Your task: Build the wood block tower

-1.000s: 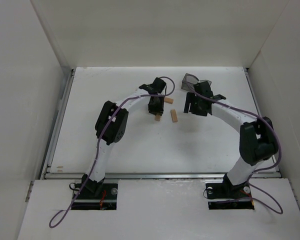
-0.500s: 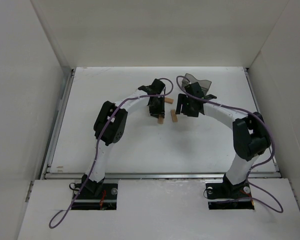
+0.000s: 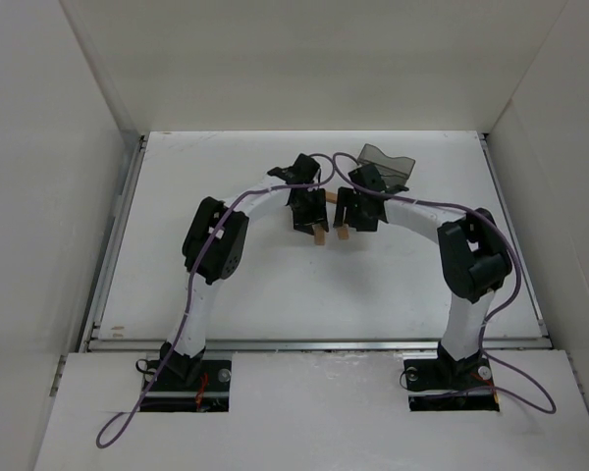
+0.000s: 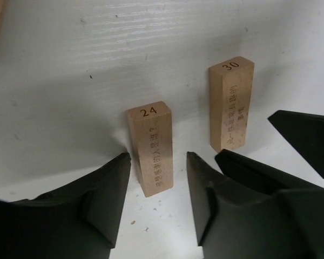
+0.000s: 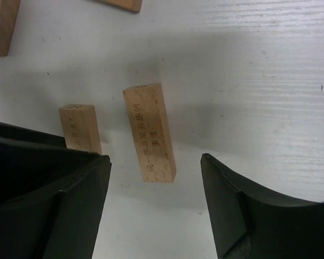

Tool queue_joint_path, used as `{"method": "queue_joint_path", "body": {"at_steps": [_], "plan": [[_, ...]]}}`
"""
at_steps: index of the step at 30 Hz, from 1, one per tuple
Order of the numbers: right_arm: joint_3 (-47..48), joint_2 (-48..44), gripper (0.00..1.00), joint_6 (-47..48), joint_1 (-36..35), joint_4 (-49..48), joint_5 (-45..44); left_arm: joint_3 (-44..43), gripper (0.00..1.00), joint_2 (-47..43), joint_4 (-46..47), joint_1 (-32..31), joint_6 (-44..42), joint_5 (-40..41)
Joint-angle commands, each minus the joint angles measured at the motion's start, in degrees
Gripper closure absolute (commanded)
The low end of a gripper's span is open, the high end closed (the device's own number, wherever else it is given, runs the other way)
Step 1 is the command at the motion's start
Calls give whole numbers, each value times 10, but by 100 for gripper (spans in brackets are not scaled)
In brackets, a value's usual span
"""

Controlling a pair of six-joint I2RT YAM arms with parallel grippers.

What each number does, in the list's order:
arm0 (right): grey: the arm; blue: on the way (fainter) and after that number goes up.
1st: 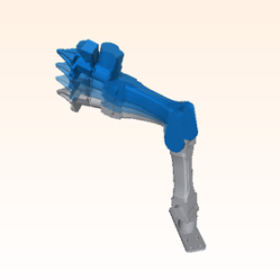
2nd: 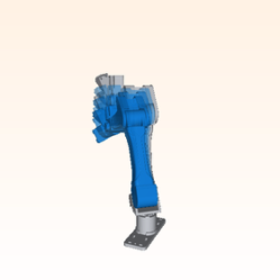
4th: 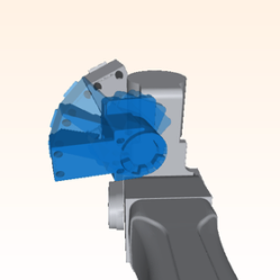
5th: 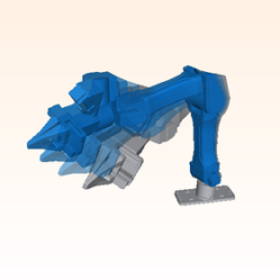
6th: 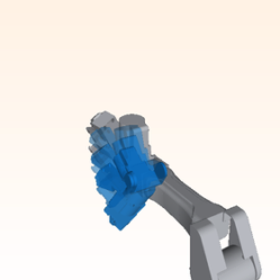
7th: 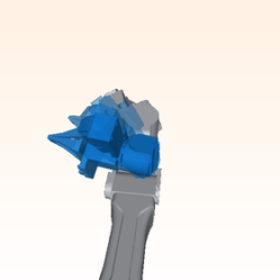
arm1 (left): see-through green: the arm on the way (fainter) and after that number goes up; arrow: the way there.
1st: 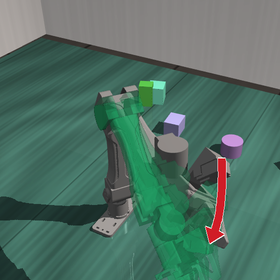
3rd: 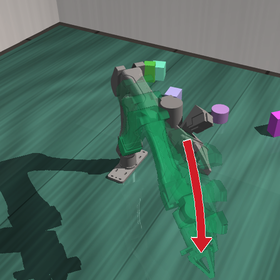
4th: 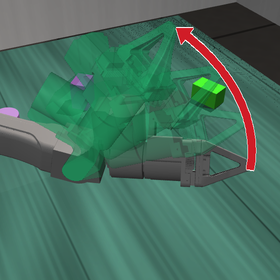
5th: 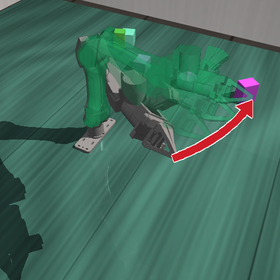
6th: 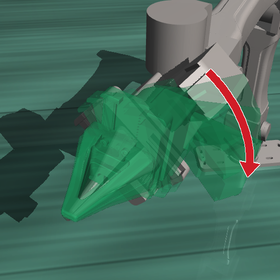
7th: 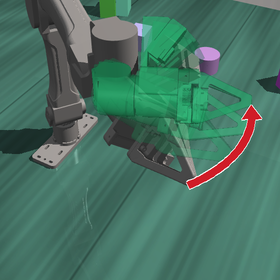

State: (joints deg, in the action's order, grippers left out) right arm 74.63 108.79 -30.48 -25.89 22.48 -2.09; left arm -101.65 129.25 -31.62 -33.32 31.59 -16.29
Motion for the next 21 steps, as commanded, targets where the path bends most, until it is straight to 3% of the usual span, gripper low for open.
{"method": "queue_joint_path", "body": {"at_steps": [1, 8, 16, 21], "plan": [[31, 9, 27, -5, -7, -16, 2, 49, 52, 72, -109, -1, -8, 45], [36, 22, 30, -16, -7, -16, -11, 49, 51, 67, -115, 17, -8, 47], [36, 33, 53, -21, -12, -21, -11, 31, 51, 26, -121, 61, -29, 59], [36, 39, 54, -27, -17, -21, -11, 8, 51, 14, -121, 84, -51, 83]]}}
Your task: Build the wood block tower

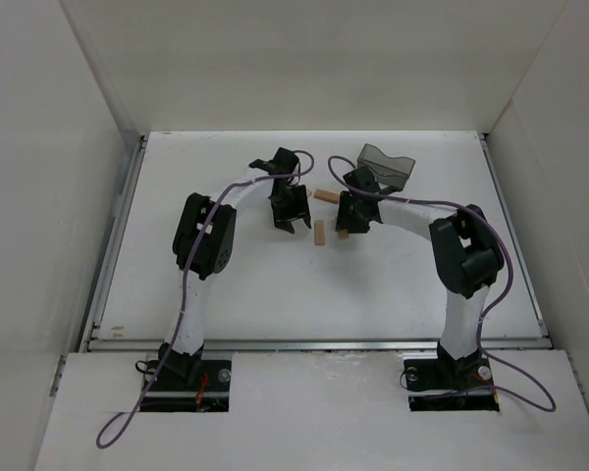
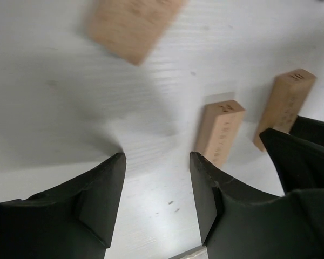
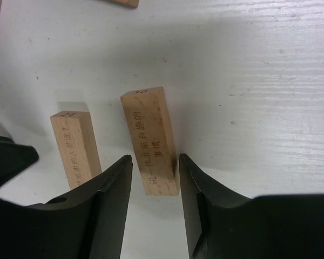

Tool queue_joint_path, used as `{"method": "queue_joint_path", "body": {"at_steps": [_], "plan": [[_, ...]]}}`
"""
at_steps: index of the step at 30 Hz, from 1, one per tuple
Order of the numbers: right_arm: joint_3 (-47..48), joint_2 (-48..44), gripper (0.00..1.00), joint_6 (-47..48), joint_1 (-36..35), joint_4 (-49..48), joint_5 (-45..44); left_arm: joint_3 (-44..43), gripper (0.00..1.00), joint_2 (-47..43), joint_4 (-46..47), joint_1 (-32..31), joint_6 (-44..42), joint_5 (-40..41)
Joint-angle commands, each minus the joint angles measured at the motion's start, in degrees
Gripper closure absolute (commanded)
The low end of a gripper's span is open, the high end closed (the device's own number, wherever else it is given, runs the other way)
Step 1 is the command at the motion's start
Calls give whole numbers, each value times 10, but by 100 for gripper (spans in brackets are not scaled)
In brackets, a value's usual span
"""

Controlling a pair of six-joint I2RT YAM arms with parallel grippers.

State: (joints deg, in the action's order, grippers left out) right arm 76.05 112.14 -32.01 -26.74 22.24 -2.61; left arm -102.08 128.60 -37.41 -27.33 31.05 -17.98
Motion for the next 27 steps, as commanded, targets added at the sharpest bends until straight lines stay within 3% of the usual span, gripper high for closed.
{"method": "queue_joint_path", "body": {"at_steps": [1, 15, 27], "plan": [[22, 5, 54, -12, -14, -18, -6, 5, 51, 14, -63, 25, -46, 108], [-1, -1, 77, -16, -36, -11, -23, 0, 51, -38, -63, 91, -70, 153], [-26, -31, 77, 2, -42, 6, -42, 7, 51, -43, -57, 102, -70, 130]]}}
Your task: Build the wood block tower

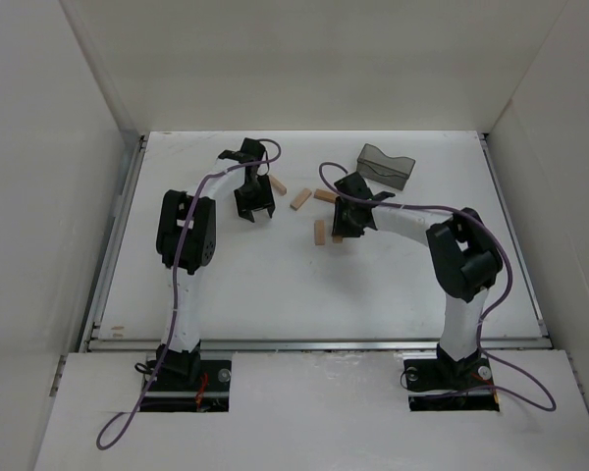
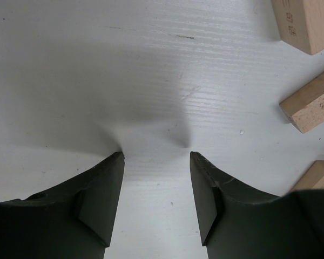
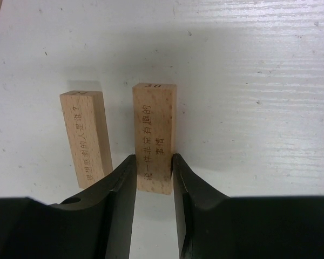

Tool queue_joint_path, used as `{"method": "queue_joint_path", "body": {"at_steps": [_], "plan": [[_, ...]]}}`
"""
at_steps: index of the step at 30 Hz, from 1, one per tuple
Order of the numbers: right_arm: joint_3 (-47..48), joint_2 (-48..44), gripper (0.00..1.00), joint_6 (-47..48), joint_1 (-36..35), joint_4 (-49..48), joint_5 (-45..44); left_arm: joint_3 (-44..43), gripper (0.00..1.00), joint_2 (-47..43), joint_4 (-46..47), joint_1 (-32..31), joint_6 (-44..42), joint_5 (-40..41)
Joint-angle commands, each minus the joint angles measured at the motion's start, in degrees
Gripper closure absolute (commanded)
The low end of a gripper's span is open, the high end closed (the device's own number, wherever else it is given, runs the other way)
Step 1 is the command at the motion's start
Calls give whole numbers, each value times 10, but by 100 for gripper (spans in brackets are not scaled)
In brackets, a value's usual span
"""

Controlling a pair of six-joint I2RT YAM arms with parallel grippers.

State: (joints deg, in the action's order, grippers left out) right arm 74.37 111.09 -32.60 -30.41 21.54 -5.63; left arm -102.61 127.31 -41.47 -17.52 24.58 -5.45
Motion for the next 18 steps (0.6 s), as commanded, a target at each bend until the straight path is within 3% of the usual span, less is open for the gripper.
{"method": "queue_joint_path", "body": {"at_steps": [1, 7, 18], "plan": [[-15, -21, 77, 8, -5, 13, -11, 12, 51, -30, -17, 4, -5, 4], [-15, -16, 75, 14, -5, 13, -11, 12, 51, -30, -17, 4, -5, 4], [-10, -10, 51, 36, -5, 18, -11, 12, 51, -30, -17, 4, -10, 4]]}}
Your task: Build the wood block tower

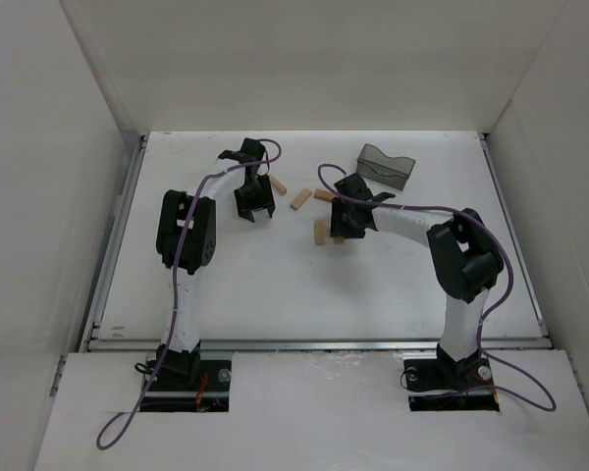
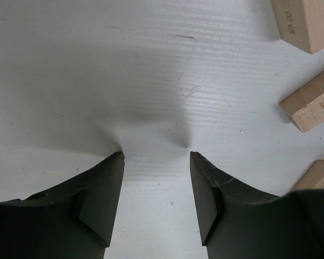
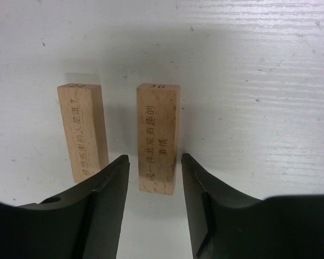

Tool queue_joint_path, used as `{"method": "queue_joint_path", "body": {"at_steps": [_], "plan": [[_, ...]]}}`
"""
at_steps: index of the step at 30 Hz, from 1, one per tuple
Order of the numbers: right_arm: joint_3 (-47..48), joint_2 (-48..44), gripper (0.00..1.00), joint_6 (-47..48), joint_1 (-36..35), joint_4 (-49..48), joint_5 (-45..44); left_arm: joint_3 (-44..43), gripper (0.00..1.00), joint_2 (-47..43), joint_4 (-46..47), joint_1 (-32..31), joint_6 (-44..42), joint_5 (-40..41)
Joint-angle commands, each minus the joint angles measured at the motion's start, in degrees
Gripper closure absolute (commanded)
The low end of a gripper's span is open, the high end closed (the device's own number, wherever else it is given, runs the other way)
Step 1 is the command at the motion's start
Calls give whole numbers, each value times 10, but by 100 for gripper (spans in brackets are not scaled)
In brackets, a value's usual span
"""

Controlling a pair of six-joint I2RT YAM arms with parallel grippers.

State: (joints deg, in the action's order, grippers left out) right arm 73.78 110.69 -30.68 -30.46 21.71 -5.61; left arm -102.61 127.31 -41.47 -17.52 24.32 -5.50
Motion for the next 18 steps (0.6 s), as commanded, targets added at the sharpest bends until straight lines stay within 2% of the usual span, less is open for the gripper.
{"method": "queue_joint_path", "body": {"at_steps": [1, 6, 13, 16, 18], "plan": [[-4, -7, 49, 17, -5, 17, -12, 12, 51, -30, -17, 4, -8, 5], [-4, -7, 43, 28, -5, 17, -12, 12, 51, -25, -17, 4, -8, 5], [45, -35, 39, 75, -10, 40, -36, 4, 52, -30, -17, 4, -27, -19], [86, -52, 33, 161, -10, 40, -29, -27, 52, -37, -17, 4, -58, -28], [122, -36, 28, 238, -4, 47, 14, -54, 53, -37, -24, 4, -75, -1]]}}
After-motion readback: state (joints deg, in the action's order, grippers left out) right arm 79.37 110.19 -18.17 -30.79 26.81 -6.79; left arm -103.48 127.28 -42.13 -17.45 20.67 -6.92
